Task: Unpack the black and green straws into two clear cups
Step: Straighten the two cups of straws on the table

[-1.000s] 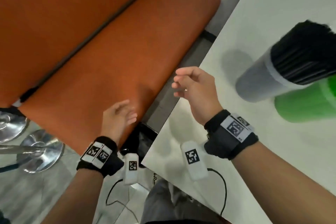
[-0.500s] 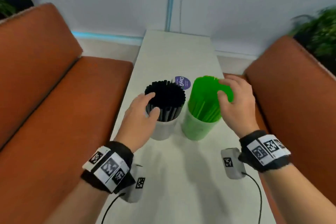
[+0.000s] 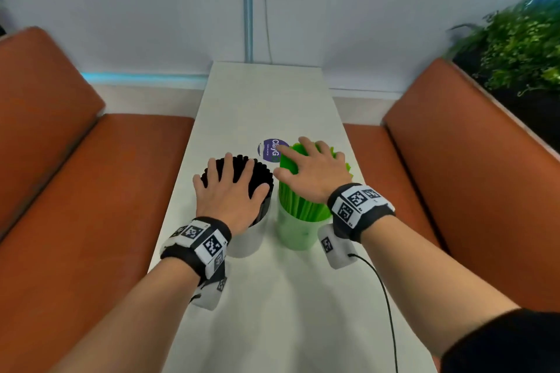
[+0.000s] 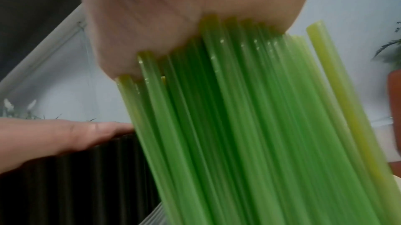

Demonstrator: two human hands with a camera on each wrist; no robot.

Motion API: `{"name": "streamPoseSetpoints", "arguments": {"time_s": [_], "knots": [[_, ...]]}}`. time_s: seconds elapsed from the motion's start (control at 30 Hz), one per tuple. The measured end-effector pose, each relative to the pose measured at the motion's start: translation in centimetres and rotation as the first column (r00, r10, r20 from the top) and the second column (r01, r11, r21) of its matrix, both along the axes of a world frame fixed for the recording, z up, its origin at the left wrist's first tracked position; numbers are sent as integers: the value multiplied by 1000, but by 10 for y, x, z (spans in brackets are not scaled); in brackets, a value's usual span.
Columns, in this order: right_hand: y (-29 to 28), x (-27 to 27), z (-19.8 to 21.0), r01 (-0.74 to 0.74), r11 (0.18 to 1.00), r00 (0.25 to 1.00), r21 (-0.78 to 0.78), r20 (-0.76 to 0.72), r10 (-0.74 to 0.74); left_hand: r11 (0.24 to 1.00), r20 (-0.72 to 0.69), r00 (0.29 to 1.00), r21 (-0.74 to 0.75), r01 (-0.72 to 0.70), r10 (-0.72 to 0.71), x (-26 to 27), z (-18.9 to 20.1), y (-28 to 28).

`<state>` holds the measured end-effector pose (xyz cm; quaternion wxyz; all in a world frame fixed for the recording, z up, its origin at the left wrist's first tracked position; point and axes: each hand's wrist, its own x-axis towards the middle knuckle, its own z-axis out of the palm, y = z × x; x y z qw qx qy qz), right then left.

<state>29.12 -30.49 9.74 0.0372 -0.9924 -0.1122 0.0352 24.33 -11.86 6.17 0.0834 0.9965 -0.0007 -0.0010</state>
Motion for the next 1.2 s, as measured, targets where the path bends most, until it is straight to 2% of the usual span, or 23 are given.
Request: {"name": "streamPoseSetpoints", "arguments": {"time_s": [0.13, 0.17, 0.2, 0.27, 0.3, 0.33, 0.4, 0.43, 0.53, 0.6, 0.7, 0.83, 0.93, 1.03, 1.1, 1.2], "knots": [[-16, -21, -6, 14, 999, 999, 46, 39, -15, 998, -54, 998, -54, -13, 10, -5, 10, -4], [-22, -27, -7, 12, 999, 999, 51, 41, -14, 997, -6, 1000, -79, -12, 11, -9, 14, -9], [-28, -33, -8, 3, 999, 999, 53, 41, -5, 995, 99, 995, -102, 18, -8, -17, 18, -16], [-39, -41, -5, -34, 998, 999, 50, 41, 32, 960, 348, 933, -216, 178, -95, -32, 18, -34], [-45, -46, -3, -53, 997, 998, 53, 38, 51, 900, 417, 899, -329, 286, -133, -40, 16, -44], [-52, -49, -1, -70, 996, 997, 61, 38, 68, 813, 418, 894, -458, 360, -161, -46, 13, -55], [-67, -58, 2, -91, 993, 995, 77, 51, 87, 665, 301, 932, -657, 356, -201, -56, 3, -72], [-74, -63, 2, -88, 992, 994, 85, 73, 82, 627, 215, 954, -719, 300, -210, -57, -5, -78], [-89, -73, 3, 13, 993, 988, 118, 154, -31, 618, -106, 960, -782, 81, -260, -53, -37, -89], [-91, -75, 1, 73, 992, 989, 108, 118, -85, 605, -201, 932, -796, 24, -302, -49, -52, -94], [-86, -70, -2, 63, 994, 995, 84, 71, -69, 493, -163, 924, -870, 30, -345, -46, -62, -108], [-67, -52, 0, 38, 997, 999, 72, 9, -39, 421, -128, 965, -907, -21, -228, -41, -72, -124], [-57, -54, -4, 17, 998, 999, 54, 42, -19, 438, -118, 978, -898, -31, -172, -38, -78, -127], [-75, -65, -6, -9, 998, 993, 56, 122, 3, 485, -112, 981, -874, -22, -159, -39, -78, -125], [-87, -60, -2, 34, 998, 994, 44, 99, -38, 467, -115, 979, -884, -24, -167, -38, -78, -125], [-69, -52, -3, 51, 998, 996, 28, 75, -53, 465, -127, 979, -884, -39, -160, -36, -78, -124]]}}
